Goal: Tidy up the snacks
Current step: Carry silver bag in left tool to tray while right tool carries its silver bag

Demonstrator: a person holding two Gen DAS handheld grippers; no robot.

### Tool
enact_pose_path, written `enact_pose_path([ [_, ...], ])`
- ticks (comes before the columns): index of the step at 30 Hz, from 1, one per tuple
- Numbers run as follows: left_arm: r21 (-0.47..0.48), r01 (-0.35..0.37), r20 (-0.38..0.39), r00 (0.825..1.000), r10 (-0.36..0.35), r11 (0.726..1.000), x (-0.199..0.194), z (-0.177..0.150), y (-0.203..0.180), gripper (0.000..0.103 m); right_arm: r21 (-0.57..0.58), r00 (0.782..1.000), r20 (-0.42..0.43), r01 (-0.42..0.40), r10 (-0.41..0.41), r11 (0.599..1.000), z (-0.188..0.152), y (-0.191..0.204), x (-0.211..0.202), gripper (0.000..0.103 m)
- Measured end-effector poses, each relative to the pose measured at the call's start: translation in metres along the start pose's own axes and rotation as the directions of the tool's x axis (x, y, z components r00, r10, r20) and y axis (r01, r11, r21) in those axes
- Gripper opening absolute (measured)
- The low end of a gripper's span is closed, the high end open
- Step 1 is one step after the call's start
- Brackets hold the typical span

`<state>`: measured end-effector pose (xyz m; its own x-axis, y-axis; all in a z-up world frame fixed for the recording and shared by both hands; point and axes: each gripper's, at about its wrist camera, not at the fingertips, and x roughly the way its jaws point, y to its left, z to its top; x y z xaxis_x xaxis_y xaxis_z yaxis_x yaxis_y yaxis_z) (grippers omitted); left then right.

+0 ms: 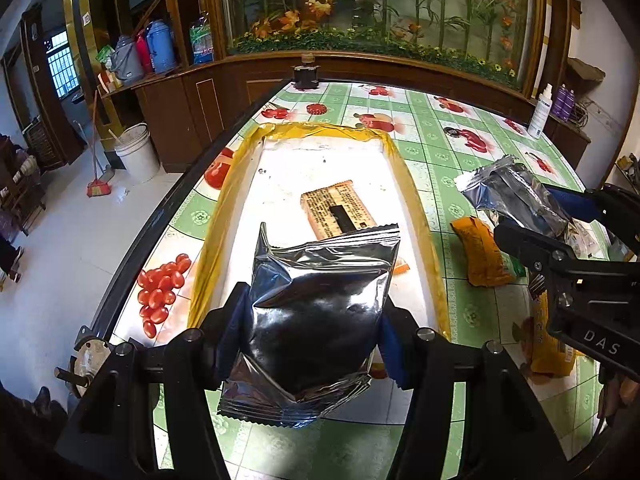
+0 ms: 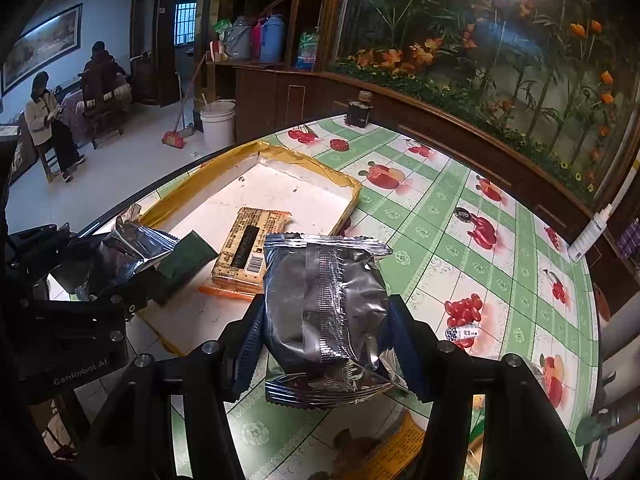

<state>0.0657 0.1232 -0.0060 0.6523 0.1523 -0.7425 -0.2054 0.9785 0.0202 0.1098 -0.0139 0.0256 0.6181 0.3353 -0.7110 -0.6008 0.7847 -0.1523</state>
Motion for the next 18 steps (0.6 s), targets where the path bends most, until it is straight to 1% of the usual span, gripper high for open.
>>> enact_pose_path([
  [4,-0.020,-0.003,-0.009,1.000,0.002,1.000,0.006,0.004,0.008,0.058,0.010,1.000,0.001,-0.023,0.023,1.000,0.006,0.000,0.006,0.060],
  [7,-0.041,0.000,-0.019,1.000,0.000,0.999,0.012,0.010,0.015,0.058,0.048,0.997,0.012,-0.083,0.083,0.995,0.016,-0.004,0.013,0.060],
  [8,-0.047,0.003,-0.024,1.000,-0.004,0.999,0.015,0.013,0.017,0.058,0.072,0.992,0.018,-0.125,0.124,0.990,0.021,-0.007,0.018,0.060],
  [11,-0.065,0.009,-0.040,0.999,-0.012,0.998,0.025,0.019,0.021,0.058,0.114,0.981,0.032,-0.193,0.191,0.974,0.036,-0.008,0.033,0.060],
  [14,-0.077,0.004,-0.065,0.998,-0.009,0.997,0.039,0.024,0.024,0.058,0.155,0.964,0.043,-0.264,0.261,0.952,0.055,-0.006,0.057,0.060],
  [18,-0.098,-0.004,-0.111,0.994,-0.006,0.995,0.063,0.034,0.029,0.058,0.187,0.952,0.032,-0.305,0.305,0.934,0.077,-0.001,0.092,0.060],
])
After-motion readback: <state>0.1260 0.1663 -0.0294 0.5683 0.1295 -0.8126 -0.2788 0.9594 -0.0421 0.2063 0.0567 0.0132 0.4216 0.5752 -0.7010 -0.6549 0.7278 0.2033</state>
